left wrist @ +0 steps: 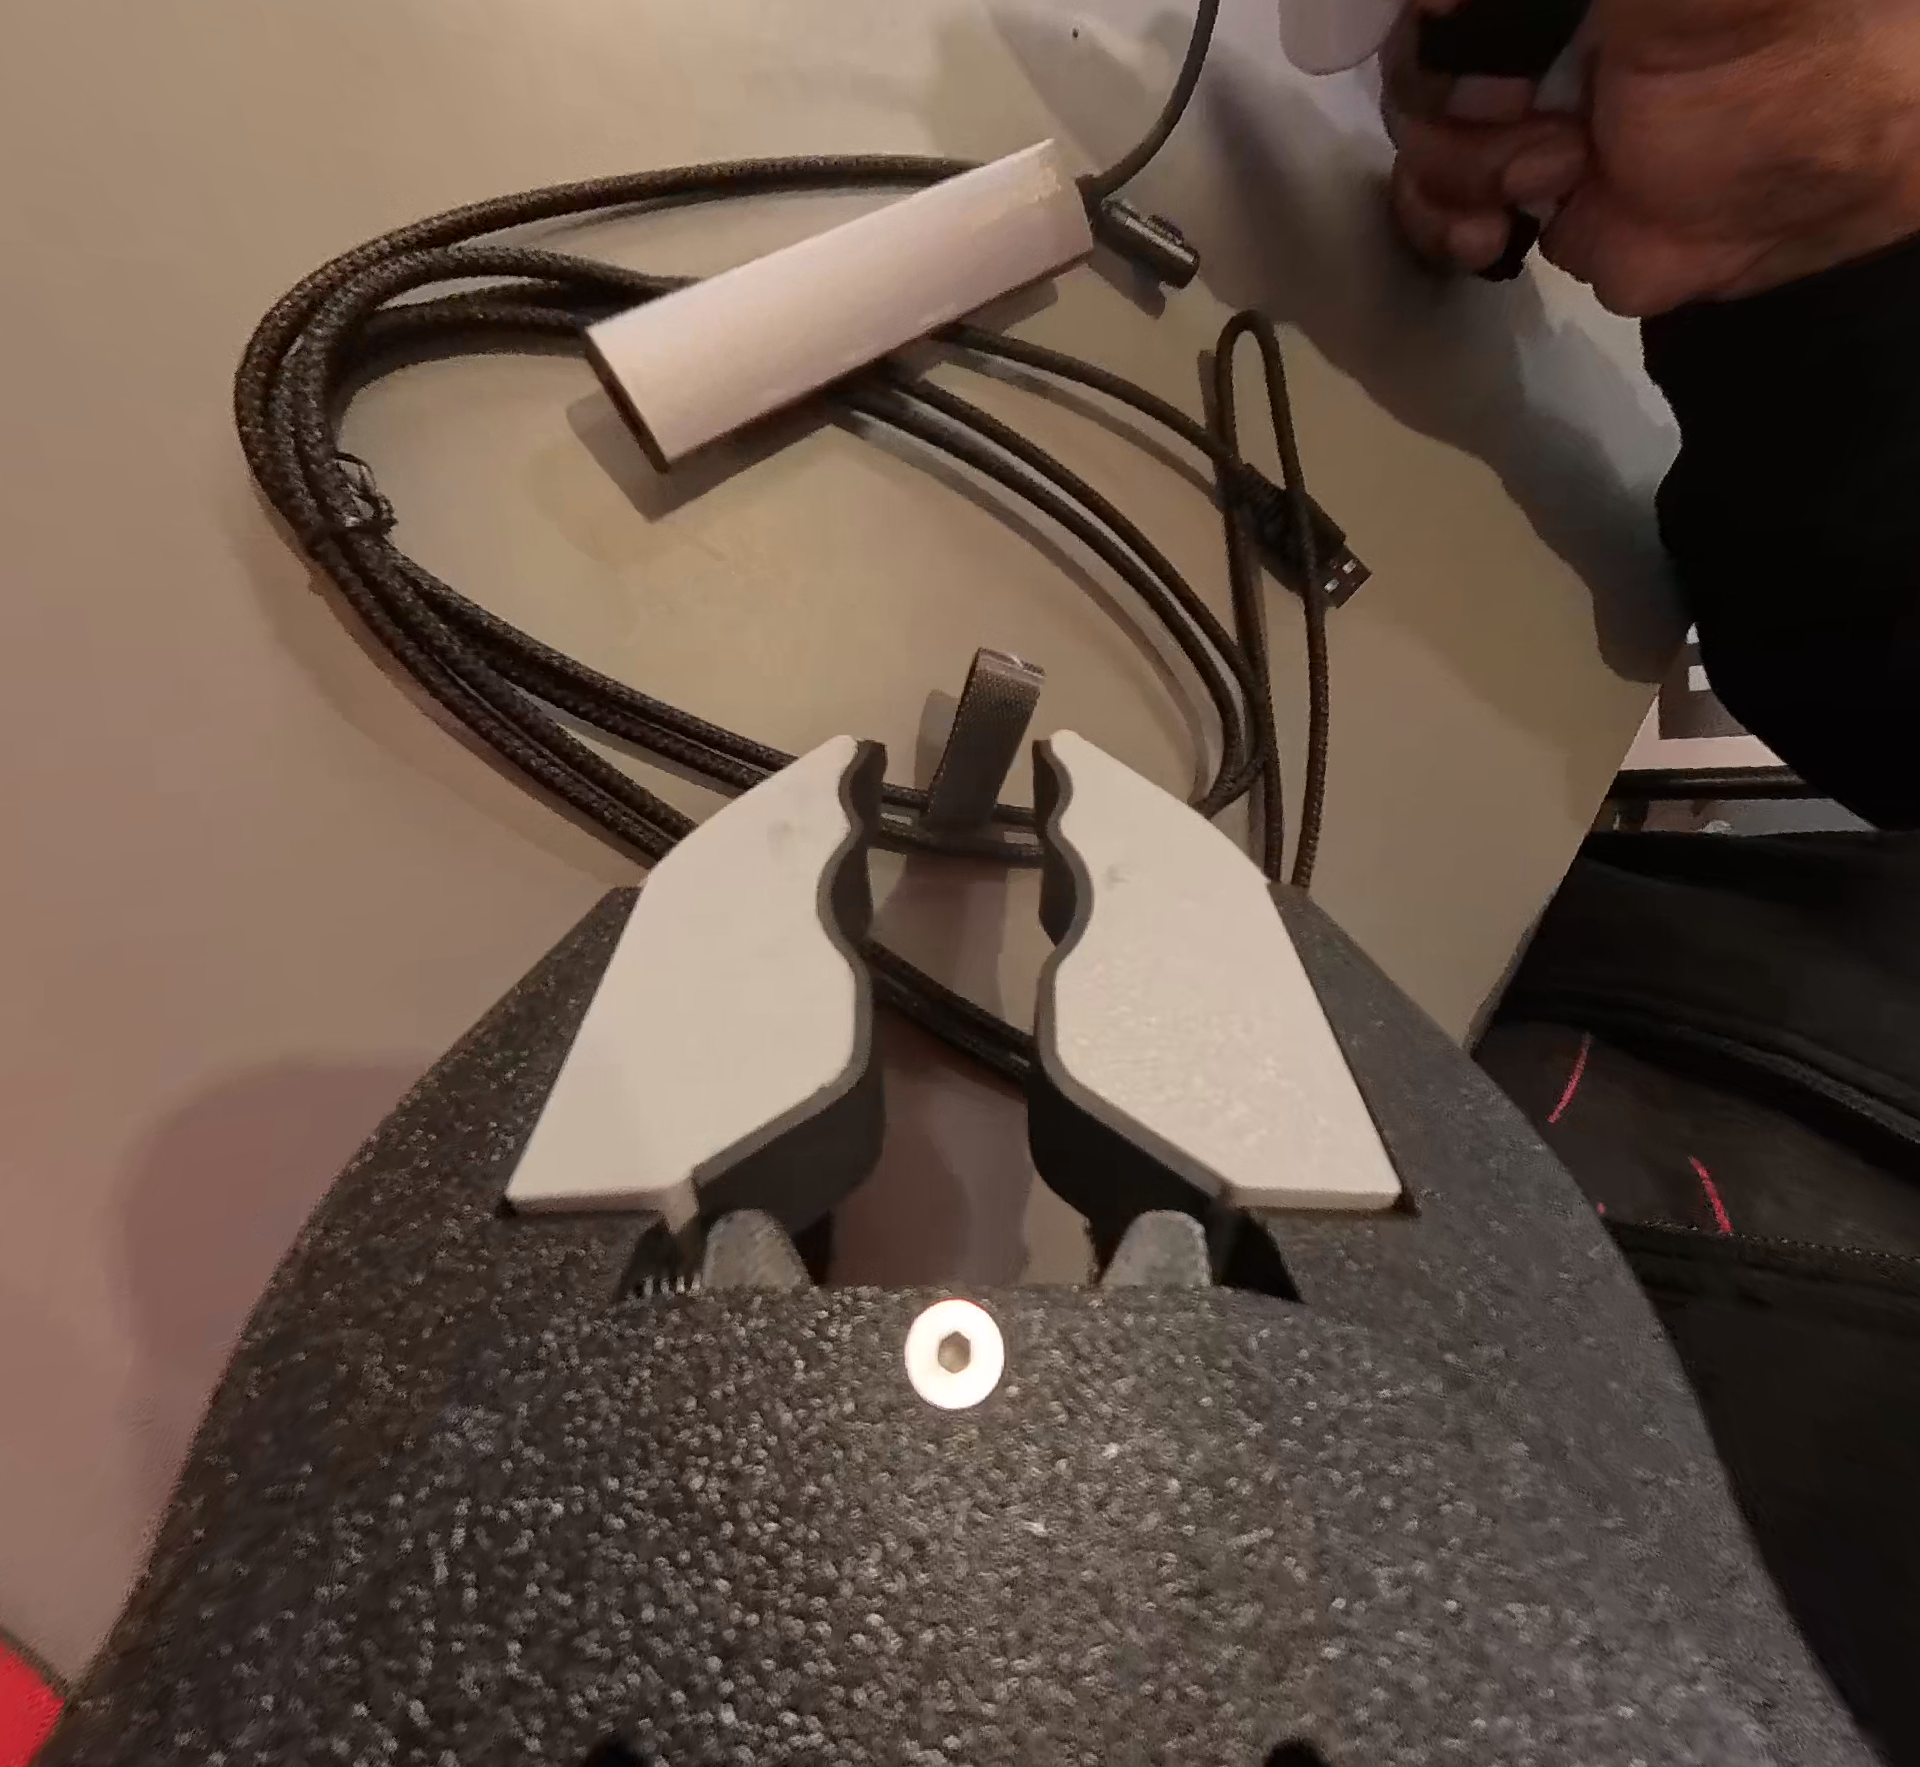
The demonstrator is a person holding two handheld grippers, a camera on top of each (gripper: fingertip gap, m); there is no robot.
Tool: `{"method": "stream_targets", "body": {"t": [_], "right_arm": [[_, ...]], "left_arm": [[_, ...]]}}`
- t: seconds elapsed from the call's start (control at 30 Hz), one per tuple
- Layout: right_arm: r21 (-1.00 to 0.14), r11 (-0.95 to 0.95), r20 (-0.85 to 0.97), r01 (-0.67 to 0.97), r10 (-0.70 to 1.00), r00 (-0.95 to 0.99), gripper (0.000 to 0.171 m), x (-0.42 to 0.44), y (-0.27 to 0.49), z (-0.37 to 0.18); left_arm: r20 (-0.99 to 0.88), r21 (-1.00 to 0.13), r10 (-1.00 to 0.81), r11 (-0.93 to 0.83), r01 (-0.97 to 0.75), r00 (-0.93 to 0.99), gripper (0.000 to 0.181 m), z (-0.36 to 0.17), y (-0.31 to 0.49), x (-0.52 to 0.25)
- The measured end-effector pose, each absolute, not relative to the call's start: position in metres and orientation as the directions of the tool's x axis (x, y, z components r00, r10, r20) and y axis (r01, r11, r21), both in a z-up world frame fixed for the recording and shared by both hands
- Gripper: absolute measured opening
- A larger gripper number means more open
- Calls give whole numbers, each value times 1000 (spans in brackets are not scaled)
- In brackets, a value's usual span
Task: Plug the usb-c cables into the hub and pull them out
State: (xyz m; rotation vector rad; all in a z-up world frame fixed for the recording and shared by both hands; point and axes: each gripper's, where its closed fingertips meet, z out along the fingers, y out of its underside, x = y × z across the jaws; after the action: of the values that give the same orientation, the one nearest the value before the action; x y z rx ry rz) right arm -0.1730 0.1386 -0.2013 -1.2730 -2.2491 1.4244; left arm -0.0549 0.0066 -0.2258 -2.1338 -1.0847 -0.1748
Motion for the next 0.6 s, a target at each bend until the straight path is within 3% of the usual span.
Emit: {"method": "stream_targets", "body": {"t": [0.03, 0.23, 0.37, 0.47, 0.6], "right_arm": [[-807, 167, -277, 567, 741, -612, 4, -173, 139, -202], [-759, 182, -326, 625, 725, -607, 4, -173, 137, -211], [-739, 200, -338, 643, 715, -612, 4, -171, 135, -215], [-736, 205, -342, 646, 710, -615, 4, -170, 134, -216], [-723, 214, -355, 657, 700, -619, 4, -169, 132, -217]], "left_arm": [[409, -542, 652, -390, 745, 639, 25, -227, 4, -54], [410, -557, 641, -387, 735, 649, 30, -220, 0, -46], [402, -653, 592, -350, 672, 699, 32, -167, -7, -27], [342, -736, 618, -292, 610, 708, 33, -113, -41, -21], [208, -725, 781, -281, 629, 589, 35, -87, -129, -27]]}}
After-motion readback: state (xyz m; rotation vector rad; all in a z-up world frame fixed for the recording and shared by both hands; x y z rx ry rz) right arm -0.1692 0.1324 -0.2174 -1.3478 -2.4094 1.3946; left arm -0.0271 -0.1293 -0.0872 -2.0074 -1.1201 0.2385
